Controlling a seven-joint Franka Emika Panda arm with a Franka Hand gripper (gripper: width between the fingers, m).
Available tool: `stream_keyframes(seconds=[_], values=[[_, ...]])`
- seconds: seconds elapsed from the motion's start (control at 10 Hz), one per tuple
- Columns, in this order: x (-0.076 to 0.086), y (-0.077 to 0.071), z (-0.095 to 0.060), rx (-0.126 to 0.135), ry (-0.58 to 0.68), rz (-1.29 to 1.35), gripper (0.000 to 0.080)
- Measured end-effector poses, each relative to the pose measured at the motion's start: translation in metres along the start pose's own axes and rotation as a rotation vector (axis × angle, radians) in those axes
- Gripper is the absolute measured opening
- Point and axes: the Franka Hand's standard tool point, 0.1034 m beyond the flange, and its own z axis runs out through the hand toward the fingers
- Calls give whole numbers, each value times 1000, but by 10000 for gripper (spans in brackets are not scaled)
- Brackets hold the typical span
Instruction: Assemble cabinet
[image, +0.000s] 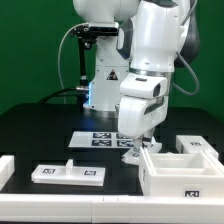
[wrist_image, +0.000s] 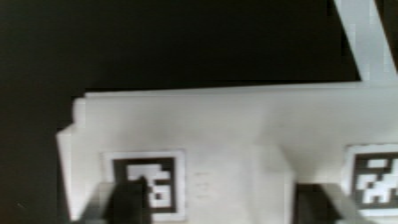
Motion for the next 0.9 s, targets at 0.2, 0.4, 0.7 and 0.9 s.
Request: stream_keyframes(seconds=[0.2,0.4,0.7,0.9], values=[[0,0,0,0,0,0,62],[1,0,-7,-22,20,59,62],[-9,-1,-21,-41,54,320,62],[-9,1,-24,-28,58,491,62]])
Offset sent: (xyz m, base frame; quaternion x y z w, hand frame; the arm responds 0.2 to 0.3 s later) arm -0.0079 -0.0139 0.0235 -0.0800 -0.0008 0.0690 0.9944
